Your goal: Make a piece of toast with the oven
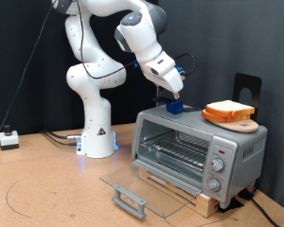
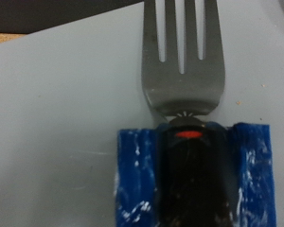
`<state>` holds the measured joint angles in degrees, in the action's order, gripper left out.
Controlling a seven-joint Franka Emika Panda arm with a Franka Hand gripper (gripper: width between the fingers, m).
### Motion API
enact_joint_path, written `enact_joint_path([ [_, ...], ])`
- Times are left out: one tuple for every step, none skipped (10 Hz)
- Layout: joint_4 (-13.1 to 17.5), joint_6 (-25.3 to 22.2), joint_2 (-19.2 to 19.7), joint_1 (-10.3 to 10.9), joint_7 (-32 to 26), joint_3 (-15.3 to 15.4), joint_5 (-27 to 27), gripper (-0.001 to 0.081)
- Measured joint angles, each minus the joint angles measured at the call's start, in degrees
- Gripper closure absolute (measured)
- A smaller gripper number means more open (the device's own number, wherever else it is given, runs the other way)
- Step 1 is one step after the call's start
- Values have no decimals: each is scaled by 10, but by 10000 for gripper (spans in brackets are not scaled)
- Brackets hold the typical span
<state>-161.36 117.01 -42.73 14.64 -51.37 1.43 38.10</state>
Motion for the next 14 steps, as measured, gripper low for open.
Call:
enact_joint_path([
  [-1, 12, 12, 4, -7, 4, 8, -4],
  [-2, 25, 25, 8, -13, 9, 17, -4],
  [-2, 38, 37, 12, -17, 15, 24, -4],
  [-2, 51, 50, 16, -22, 19, 31, -4],
  [-2, 60, 61, 18, -26, 24, 35, -4],
  [-2, 68, 72, 22, -33, 26, 40, -4],
  [-2, 73, 80, 25, -39, 27, 46, -4],
  [0, 74, 85, 28, -48, 29, 51, -4],
  [0, 74, 87, 30, -55, 29, 55, -4],
  [1, 74, 87, 32, -58, 30, 58, -4],
  [2, 74, 87, 34, -59, 30, 58, -4],
  [2, 74, 87, 34, -59, 30, 58, 119],
  [2, 74, 88, 34, -58, 30, 58, 258],
  [2, 74, 89, 34, -57, 30, 58, 395],
])
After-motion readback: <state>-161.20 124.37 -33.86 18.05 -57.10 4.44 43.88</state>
